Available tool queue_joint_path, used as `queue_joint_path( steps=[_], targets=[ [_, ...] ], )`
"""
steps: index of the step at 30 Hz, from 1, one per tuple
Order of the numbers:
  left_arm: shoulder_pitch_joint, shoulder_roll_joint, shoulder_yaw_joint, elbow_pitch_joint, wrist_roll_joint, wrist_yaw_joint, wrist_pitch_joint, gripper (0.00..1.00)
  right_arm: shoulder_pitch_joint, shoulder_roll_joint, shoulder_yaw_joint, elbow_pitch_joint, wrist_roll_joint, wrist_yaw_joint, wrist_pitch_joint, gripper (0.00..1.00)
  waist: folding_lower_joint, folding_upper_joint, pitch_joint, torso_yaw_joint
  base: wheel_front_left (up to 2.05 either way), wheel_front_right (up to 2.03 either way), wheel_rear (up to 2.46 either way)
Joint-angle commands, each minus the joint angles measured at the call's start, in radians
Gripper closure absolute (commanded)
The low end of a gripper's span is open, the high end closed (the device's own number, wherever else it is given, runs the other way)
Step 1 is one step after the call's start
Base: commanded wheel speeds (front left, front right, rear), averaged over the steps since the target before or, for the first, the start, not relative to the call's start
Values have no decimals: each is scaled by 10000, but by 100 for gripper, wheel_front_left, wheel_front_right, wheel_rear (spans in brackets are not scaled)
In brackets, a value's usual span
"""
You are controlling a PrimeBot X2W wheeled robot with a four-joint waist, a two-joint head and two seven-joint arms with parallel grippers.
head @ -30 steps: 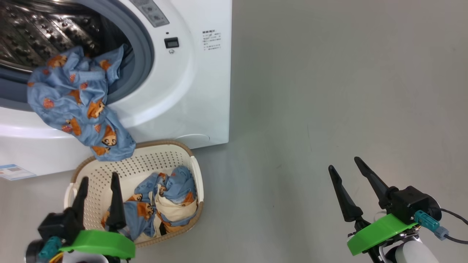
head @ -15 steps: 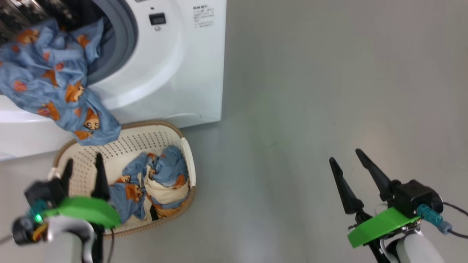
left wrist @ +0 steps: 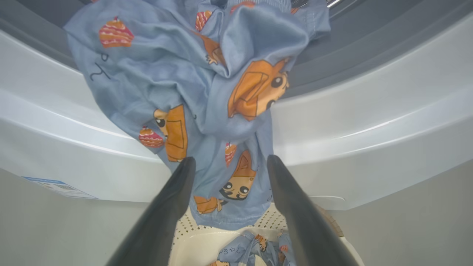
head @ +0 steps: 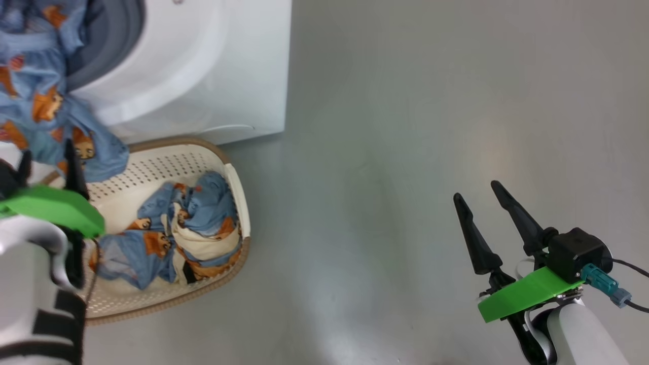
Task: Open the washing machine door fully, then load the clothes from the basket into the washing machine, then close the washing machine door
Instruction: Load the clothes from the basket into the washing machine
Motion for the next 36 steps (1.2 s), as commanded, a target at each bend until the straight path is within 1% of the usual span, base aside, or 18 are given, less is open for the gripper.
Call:
queue_joint_path(
  steps=[1, 7, 10, 16, 17, 23, 36],
  targets=[
    [-429, 555, 253, 104, 68, 121, -35, 0, -43, -36, 209, -256, 54, 16, -118, 0, 0, 0, 319, -259, 0, 0, 0],
    [-1434, 851, 132, 1217, 195, 312, 44, 0, -217, 40, 246, -254, 103, 16, -118, 0, 0, 0, 625, -485, 0, 0, 0],
    [-1860, 1002, 46, 1722, 316, 492, 6, 0, -279, 91, 301, -258, 119, 16, -118, 0, 0, 0, 739, -576, 0, 0, 0],
    [-2527, 1218, 169, 2651, 234, 892, -110, 0, -318, 165, 407, -244, 138, 16, -118, 0, 0, 0, 896, -711, 0, 0, 0],
    [-2616, 1221, 235, 2777, 153, 907, -141, 0, -329, 176, 430, -240, 141, 16, -118, 0, 0, 0, 917, -736, 0, 0, 0],
    [-2946, 1336, 303, 3239, 40, 948, -385, 0, -372, 222, 544, -205, 158, 16, -118, 0, 0, 0, 974, -835, 0, 0, 0],
    [-3344, 1465, 522, 3859, -381, 580, -719, 0, -421, 191, 713, -168, 186, 16, -118, 0, 0, 0, 965, -950, 0, 0, 0]
  ],
)
